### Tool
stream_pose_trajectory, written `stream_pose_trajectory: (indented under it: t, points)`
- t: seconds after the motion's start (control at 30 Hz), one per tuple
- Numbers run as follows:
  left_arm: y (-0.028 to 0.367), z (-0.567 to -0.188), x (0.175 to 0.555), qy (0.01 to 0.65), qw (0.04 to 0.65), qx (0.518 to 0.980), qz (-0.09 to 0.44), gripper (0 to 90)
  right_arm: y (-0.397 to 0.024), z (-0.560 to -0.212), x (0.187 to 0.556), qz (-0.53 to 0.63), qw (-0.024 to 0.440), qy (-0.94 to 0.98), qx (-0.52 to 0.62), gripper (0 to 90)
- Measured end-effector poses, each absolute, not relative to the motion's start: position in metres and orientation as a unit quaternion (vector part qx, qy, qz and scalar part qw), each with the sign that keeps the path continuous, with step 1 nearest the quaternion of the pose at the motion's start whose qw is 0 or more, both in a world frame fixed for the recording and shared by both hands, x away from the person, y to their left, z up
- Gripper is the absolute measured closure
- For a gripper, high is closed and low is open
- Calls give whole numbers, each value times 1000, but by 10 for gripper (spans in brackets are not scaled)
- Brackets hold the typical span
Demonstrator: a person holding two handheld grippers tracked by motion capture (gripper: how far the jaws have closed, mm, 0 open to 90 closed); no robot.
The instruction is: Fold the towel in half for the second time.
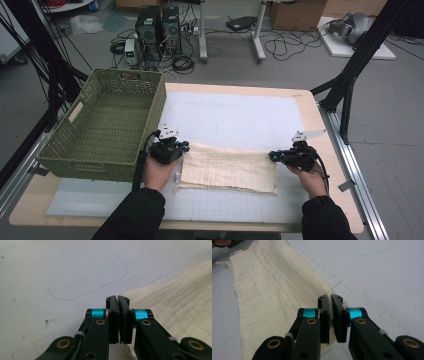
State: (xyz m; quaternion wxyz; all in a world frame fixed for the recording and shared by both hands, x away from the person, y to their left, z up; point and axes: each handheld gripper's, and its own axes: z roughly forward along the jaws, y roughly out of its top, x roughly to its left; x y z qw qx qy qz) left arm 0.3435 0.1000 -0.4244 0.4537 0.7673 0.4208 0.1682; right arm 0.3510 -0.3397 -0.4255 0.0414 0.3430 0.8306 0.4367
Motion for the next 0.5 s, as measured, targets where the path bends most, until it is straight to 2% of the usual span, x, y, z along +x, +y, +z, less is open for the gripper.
stream_pose_trajectory:
  t: [0.5]
  points:
    - [113,-425,305,400,493,755,166,867,-341,-416,315,464,42,832,301,853]
